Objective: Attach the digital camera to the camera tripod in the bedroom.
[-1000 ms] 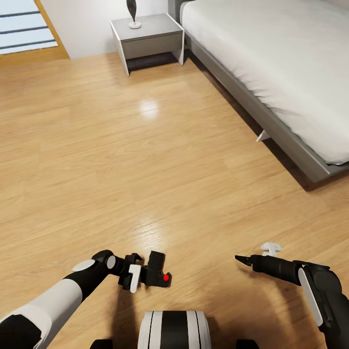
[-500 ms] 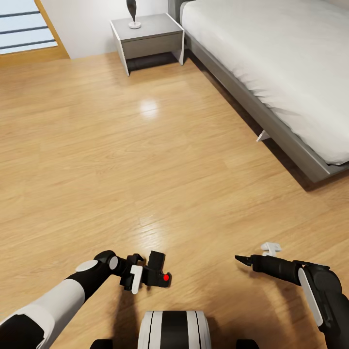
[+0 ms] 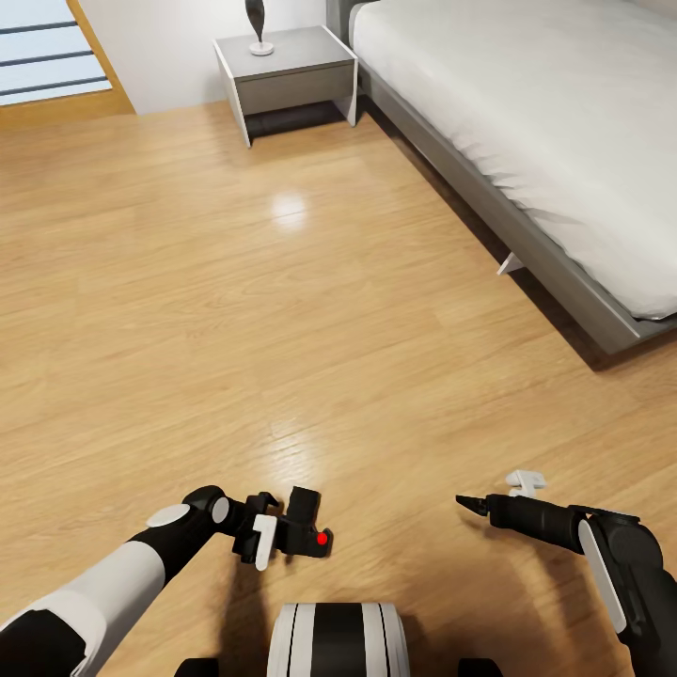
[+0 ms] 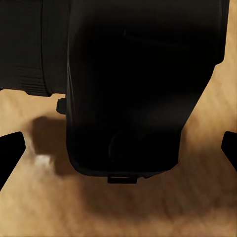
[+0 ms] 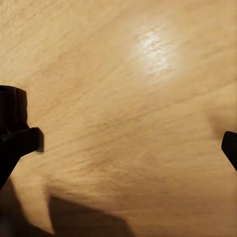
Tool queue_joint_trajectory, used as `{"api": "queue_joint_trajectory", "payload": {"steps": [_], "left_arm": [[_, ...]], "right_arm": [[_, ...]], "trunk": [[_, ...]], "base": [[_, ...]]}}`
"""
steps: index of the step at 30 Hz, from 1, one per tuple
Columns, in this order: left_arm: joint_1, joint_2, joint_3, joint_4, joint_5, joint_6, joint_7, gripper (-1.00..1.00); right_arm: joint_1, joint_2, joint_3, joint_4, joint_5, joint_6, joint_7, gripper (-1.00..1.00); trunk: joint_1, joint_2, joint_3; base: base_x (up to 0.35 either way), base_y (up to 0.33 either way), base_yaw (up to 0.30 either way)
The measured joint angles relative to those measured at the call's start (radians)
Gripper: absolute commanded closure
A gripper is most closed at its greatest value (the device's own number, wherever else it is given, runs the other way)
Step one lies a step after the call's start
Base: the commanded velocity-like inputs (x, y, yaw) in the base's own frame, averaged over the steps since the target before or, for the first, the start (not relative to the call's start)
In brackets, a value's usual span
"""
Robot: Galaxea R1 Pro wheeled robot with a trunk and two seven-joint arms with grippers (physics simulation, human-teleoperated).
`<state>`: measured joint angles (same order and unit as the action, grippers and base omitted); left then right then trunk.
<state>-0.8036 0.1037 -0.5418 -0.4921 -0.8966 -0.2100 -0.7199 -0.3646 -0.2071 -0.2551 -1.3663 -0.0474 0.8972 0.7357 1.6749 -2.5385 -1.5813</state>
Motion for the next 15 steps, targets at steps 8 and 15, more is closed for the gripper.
{"api": "queue_joint_trajectory", "payload": {"steps": [8,15], "left_arm": [[0.000,-0.004,0.000,0.000,-0.001,0.001,0.000,-1.00],[0.000,-0.009,0.000,0.000,-0.001,0.002,0.024,-1.00]], "right_arm": [[0.000,0.000,0.000,0.000,0.000,0.000,-0.001,-1.00],[0.000,0.000,0.000,0.000,0.000,-0.001,0.000,-1.00]], "trunk": [[0.000,0.000,0.000],[0.000,0.000,0.000]], "base": [[0.000,0.000,0.000],[0.000,0.000,0.000]]}}
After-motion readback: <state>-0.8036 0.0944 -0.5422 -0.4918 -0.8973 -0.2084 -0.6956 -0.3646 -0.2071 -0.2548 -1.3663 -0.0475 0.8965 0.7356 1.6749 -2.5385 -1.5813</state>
